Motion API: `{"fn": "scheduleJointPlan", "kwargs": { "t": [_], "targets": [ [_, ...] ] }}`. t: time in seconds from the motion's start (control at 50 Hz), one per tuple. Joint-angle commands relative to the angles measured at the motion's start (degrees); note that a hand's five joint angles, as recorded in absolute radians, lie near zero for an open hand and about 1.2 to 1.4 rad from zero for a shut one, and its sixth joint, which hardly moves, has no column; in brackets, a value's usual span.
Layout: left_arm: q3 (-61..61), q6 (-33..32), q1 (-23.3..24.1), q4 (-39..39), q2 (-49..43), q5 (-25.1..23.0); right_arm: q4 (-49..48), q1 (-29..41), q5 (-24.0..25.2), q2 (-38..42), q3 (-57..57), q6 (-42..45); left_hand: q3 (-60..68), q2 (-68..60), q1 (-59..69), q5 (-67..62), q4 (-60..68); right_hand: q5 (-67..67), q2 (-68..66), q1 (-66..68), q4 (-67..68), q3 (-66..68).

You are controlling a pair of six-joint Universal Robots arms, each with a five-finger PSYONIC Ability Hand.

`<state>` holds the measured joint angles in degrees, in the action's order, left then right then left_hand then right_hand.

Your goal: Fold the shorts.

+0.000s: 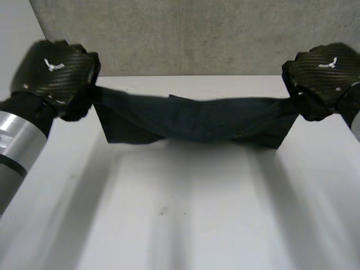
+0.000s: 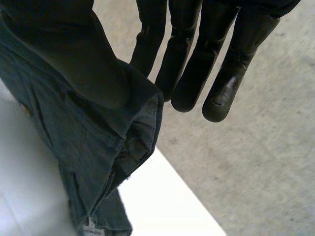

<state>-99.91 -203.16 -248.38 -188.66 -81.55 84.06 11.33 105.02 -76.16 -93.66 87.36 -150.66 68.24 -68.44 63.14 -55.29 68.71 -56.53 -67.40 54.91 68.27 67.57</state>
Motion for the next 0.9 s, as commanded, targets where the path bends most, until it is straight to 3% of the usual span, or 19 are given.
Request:
{"fn": "scheduleJointPlan", "kwargs": {
  "t": [0.02,0.12,0.2,0.32,0.56,0.66,0.78,0.9],
  "targets": [
    [-0.37,2.07,-0.44,-0.13,-10.63,0.14,-0.17,0.36,-0.57,12.25,-0.52,0.19,11.76,-11.56,16.86,-14.71,11.29,-13.47,-12.6,25.09,11.73,12.43],
    [0.77,1.72,-0.44,-0.31,-19.16,0.23,-0.43,0.01,-0.48,15.95,-0.61,0.1,11.76,-11.56,16.86,-14.71,11.29,-13.47,-12.6,25.09,11.73,12.43],
    [2.44,1.63,-0.35,-0.57,-23.03,0.22,-0.09,0.27,-0.65,21.49,-2.01,-0.16,11.76,-11.56,16.86,-14.71,11.29,-13.47,-12.6,25.09,11.73,12.43],
    [4.81,1.54,-0.35,-0.83,-26.64,0.4,-0.08,0.01,-1.18,23.69,-2.45,-2.18,11.76,-11.56,16.86,-14.71,11.29,-13.47,-12.6,25.09,11.73,12.43],
    [16.49,0.75,0.09,-12.51,-36.47,1.54,-7.63,0.09,-5.75,26.86,-3.16,-4.38,11.76,-11.56,16.86,-14.71,11.29,-13.47,-12.6,25.09,11.73,12.43],
    [21.33,-0.13,0.79,-12.61,-38.86,2.33,-10.54,0.44,-5.84,28.44,-4.47,-4.21,11.76,-11.56,16.86,-14.71,11.29,-13.47,-12.6,25.09,11.73,12.43],
    [33.27,-0.83,1.49,-13.32,-42.46,3.21,-15.72,1.94,-7.07,32.74,-18.07,-3.85,11.76,-11.56,16.86,-14.71,11.29,-13.47,-12.6,25.09,11.73,12.43],
    [51.64,-0.31,1.93,-16.12,-42.9,8.3,-25.12,5.71,-8.74,33.72,-37.33,-4.12,11.76,-11.56,16.86,-14.71,11.29,-13.47,-12.6,25.09,11.73,12.43]
  ]
}}
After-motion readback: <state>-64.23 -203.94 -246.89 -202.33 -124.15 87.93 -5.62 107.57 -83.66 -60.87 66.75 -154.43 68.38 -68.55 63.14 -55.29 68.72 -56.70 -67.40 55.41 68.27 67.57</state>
